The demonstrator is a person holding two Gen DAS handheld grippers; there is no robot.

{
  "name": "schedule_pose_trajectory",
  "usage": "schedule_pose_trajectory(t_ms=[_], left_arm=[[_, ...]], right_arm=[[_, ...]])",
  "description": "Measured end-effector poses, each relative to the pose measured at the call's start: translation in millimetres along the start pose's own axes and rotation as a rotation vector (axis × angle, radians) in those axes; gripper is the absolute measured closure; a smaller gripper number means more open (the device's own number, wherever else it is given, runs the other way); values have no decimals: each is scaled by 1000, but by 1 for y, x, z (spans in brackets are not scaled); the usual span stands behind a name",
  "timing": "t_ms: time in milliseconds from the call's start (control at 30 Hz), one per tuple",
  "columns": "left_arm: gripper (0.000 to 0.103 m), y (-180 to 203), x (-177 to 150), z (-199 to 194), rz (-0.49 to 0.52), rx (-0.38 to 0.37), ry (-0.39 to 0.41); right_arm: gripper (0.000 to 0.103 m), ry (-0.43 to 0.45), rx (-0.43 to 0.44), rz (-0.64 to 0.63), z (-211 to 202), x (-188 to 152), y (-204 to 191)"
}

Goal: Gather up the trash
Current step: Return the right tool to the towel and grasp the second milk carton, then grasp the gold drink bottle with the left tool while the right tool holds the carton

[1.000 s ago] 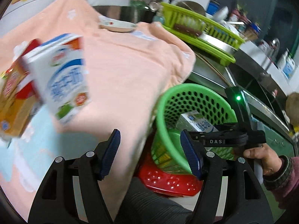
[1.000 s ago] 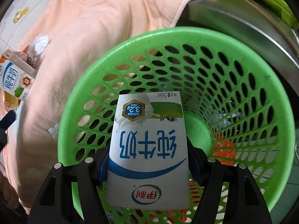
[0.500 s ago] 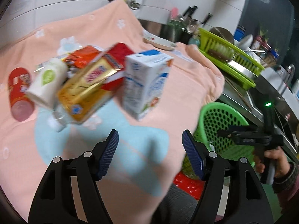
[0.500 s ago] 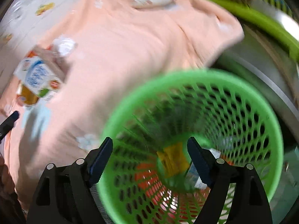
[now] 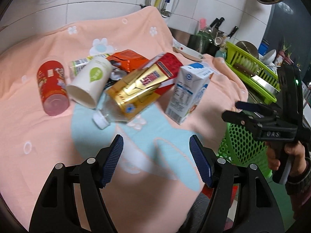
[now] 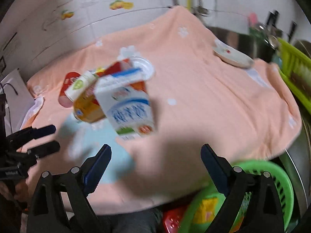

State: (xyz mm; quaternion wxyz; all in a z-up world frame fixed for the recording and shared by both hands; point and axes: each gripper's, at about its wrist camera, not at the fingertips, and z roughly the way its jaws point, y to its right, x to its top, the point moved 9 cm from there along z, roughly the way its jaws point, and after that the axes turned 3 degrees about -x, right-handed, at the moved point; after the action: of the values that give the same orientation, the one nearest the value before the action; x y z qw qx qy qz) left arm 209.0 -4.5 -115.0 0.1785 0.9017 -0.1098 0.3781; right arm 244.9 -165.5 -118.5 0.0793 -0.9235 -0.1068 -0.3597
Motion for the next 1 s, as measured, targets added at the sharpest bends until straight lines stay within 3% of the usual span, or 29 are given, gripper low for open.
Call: schedule_pose_trajectory(t_ms=[300, 767, 1000], left_arm=[[33, -16, 0, -8, -12, 23, 8], [33, -23, 20, 1, 63, 73, 7], [33, -17, 36, 16, 118, 89, 4]], right_arm=[[10, 44, 23, -81, 25, 30, -32], [11, 50, 11, -71, 56, 48, -30], [37, 37, 27, -46, 60, 48, -31]])
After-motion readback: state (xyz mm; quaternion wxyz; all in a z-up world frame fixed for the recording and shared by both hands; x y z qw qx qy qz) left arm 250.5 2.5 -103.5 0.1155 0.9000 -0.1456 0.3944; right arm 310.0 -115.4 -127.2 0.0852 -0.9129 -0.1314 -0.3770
